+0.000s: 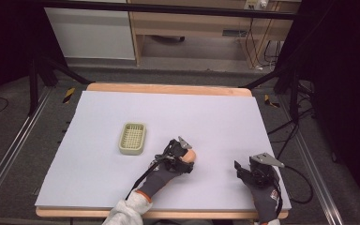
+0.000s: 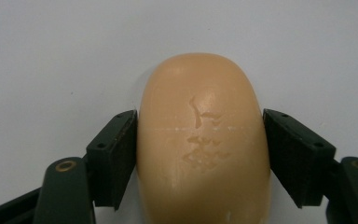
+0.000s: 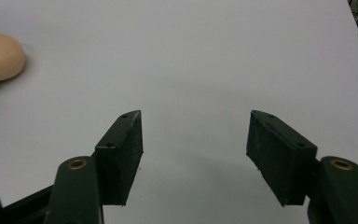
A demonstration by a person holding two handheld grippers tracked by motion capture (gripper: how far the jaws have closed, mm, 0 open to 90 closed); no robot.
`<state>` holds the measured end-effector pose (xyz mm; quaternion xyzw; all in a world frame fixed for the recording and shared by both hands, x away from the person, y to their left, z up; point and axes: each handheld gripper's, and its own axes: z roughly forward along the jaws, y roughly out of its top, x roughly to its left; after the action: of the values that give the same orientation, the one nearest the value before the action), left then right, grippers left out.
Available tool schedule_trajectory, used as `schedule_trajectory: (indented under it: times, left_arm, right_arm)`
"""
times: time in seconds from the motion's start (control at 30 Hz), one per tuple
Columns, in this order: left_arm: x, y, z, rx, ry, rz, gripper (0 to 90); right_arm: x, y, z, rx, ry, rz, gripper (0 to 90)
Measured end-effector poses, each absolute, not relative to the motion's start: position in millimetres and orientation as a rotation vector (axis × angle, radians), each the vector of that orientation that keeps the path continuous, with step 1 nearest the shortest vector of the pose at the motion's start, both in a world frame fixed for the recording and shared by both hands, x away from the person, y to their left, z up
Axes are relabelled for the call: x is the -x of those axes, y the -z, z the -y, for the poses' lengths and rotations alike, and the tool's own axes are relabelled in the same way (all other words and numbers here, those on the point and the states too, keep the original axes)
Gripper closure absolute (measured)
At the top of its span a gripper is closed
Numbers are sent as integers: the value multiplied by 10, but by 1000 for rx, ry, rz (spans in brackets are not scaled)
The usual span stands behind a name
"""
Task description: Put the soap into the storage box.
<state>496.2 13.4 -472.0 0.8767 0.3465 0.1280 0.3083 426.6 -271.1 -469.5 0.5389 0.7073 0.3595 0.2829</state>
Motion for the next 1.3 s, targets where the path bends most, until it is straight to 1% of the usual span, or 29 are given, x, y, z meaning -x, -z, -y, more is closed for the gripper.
schedule_trajectory:
  times: [0.07,0.83,1.07,1.3]
  left_arm:
    - [-4961,4719,-132,-2318,-338,-917,306]
    - [-4963,4697,-121,-2335,-338,-910,316]
    - [-4914,4591,-184,-2330,-344,-890,316]
    - [-4861,4447,-326,-2298,-354,-888,316]
  right_arm:
    - [-4265,4695,2708,-1443,-963,-1896,360]
    - [-4263,4692,2708,-1440,-962,-1894,360]
    - [-4261,4690,2710,-1435,-961,-1897,360]
    - [-4260,4689,2710,-1435,-961,-1895,360]
